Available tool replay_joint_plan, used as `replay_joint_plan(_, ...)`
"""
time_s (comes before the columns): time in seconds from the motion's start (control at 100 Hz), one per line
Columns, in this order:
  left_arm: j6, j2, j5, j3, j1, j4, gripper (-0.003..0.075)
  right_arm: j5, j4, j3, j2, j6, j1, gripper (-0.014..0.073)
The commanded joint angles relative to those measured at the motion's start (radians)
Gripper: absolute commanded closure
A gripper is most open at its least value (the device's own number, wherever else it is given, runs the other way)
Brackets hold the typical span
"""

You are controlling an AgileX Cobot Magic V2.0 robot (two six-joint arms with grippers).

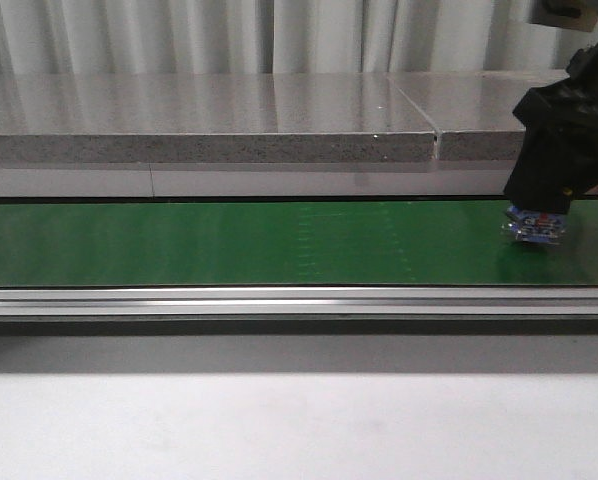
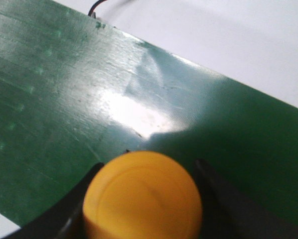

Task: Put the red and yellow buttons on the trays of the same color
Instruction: 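Grasp the yellow button and carry it into the yellow tray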

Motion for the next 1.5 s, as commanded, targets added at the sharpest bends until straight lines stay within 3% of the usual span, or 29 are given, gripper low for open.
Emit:
replay_joint_plan(0.0, -0.001, 0.011, -0.074, -0.027, -0.008, -0.002, 0.0739, -0.011, 0.020, -0.024, -0.048, -0.012, -0.001, 0.0454)
replay_joint_plan(0.21, -0.001, 0.011, -0.074, -0.027, -0.008, -0.002, 0.0739, -0.002, -0.010, -0.024, -0.139, 0.035, -0.025, 0.0454)
replay_joint_plan(0.37, -0.001, 0.011, -0.074, -0.027, -0.008, -0.002, 0.0739, 0.001, -0.115, -0.024, -0.251, 0.210, -0.123, 0.0454)
replay_joint_plan(0.62, -0.001, 0.011, -0.074, -0.027, -0.008, -0.002, 0.0739, 0.007, -0.289, -0.024, -0.383, 0.464, -0.418, 0.0454)
replay_joint_plan(0.79, -0.001, 0.011, -0.074, -0.027, -0.008, -0.002, 0.0739, 0.007, -0.323, -0.017, -0.385, 0.573, -0.667, 0.0454)
replay_joint_plan(0.99, -0.001, 0.011, -0.074, -0.027, -0.008, -0.002, 0.0739, -0.157, -0.323, 0.065, -0.372, 0.720, -0.912, 0.0454)
replay_joint_plan(1.49, -0.001, 0.011, -0.074, -0.027, -0.008, -0.002, 0.0739, -0.364, -0.319, 0.309, -0.250, 0.733, -0.931, 0.0454)
